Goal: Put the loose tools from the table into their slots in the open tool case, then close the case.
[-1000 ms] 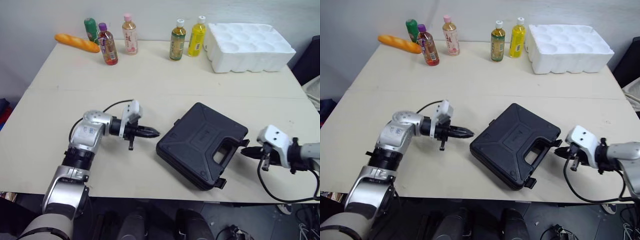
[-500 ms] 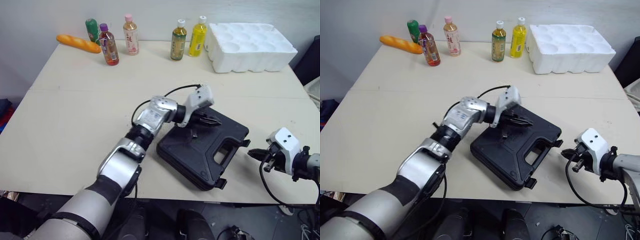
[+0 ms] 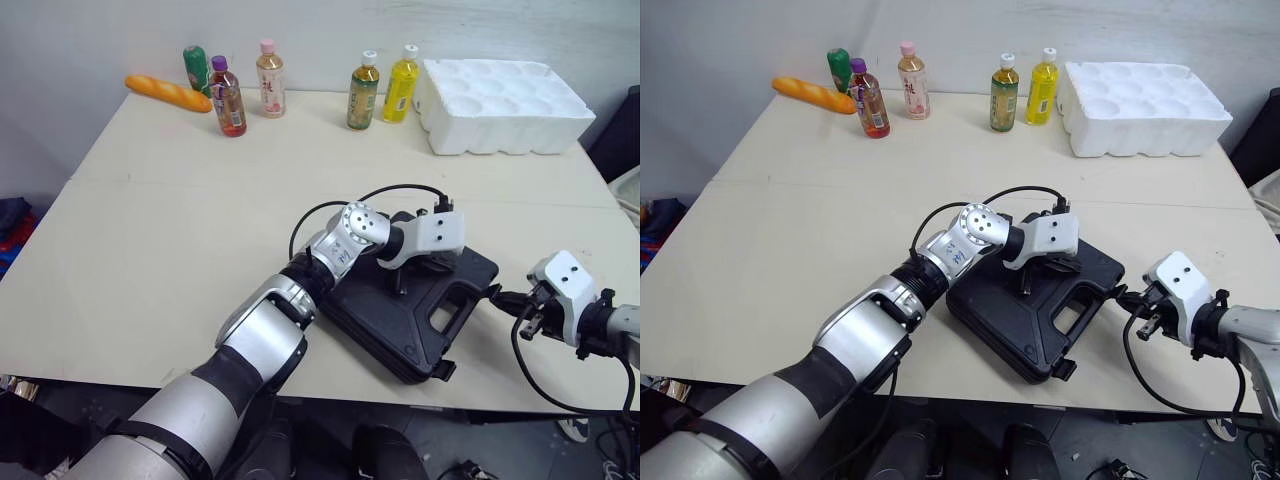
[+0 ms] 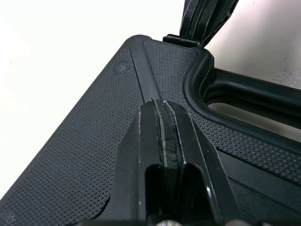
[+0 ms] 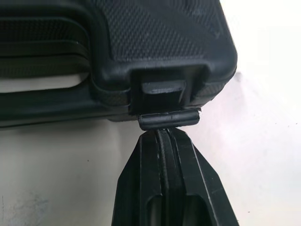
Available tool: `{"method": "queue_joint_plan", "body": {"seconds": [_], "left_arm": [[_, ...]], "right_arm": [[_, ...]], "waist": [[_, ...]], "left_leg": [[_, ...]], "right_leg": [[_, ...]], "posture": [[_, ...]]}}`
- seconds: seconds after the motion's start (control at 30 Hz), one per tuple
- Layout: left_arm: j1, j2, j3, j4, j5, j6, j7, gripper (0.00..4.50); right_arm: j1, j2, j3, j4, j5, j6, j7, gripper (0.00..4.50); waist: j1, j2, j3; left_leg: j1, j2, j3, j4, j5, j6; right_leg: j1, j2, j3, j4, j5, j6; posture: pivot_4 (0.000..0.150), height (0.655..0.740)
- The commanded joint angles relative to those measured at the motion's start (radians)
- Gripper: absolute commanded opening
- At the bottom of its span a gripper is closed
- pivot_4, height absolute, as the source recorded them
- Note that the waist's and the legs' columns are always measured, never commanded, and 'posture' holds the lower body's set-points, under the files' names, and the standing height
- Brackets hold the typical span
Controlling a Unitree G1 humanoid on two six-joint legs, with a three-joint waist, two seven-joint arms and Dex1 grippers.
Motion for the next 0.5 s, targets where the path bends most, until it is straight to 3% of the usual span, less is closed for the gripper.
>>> {"method": "queue_joint_plan", "body": {"seconds": [0.03, 0.5], "left_arm": [[0.049, -0.019, -0.054, 0.096, 0.08, 0.042, -0.016, 0.0], [0.046, -0.029, -0.054, 0.098, 0.085, 0.04, -0.008, 0.0]], "right_arm": [[-0.039, -0.007, -0.026, -0.027, 0.018, -0.001, -0.003, 0.05], [-0.168, 0.017, 0.043, -0.087, 0.054, 0.071, -0.004, 0.05]], "waist": [[0.0, 0.0, 0.0], [-0.035, -0.001, -0.001]], "left_leg": [[0.0, 0.0, 0.0, 0.0, 0.0, 0.0], [0.0, 0.002, 0.001, -0.001, 0.0, -0.001]], "right_leg": [[0.0, 0.0, 0.002, 0.0, 0.0, 0.0], [-0.001, 0.002, 0.005, 0.0, 0.0, 0.0]], "posture": [[0.15, 0.7384], [0.15, 0.7384]]}}
